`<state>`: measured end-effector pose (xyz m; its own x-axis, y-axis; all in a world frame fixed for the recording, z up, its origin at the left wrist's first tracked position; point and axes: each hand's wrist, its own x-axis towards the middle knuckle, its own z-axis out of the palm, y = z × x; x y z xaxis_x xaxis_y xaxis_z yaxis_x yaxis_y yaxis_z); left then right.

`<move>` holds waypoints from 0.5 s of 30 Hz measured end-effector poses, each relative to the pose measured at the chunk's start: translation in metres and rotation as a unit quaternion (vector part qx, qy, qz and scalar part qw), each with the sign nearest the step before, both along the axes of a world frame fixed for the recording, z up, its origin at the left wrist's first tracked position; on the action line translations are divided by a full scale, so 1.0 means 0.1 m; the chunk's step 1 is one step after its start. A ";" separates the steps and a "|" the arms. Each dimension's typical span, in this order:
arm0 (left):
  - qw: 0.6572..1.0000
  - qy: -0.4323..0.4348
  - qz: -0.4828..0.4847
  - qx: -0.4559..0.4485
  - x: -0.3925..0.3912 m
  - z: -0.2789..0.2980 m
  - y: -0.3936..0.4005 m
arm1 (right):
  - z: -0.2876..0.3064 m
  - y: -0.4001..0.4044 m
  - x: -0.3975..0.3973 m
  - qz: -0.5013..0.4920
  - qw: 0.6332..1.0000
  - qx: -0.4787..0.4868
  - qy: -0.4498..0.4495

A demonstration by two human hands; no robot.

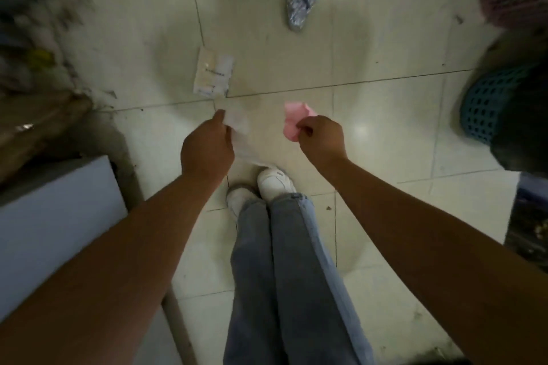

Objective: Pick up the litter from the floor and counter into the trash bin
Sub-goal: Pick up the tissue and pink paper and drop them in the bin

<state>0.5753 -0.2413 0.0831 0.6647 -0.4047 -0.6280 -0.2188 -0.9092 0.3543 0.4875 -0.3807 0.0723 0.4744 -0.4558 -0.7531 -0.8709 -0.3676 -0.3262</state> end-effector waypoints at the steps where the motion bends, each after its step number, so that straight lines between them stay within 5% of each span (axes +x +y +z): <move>1: 1.000 0.004 -0.010 -0.010 0.01 0.26 -0.14 | 0.27 -0.13 -0.05 -0.035 0.999 -0.007 -0.004; 6: 0.988 -0.034 -0.054 -0.141 -0.15 1.41 -0.96 | 1.53 -0.88 -0.44 -0.198 0.979 -0.047 -0.021; 15: 0.972 0.090 -0.140 -0.165 -1.19 2.62 -2.92 | 2.73 -2.37 -1.95 -0.365 0.920 -0.141 -0.012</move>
<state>0.4561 -0.5330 0.3446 0.3914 -0.7527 -0.5293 -0.3494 -0.6537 0.6713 0.2924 -0.6180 0.3451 -0.0203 -0.8359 -0.5485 -0.9132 0.2388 -0.3301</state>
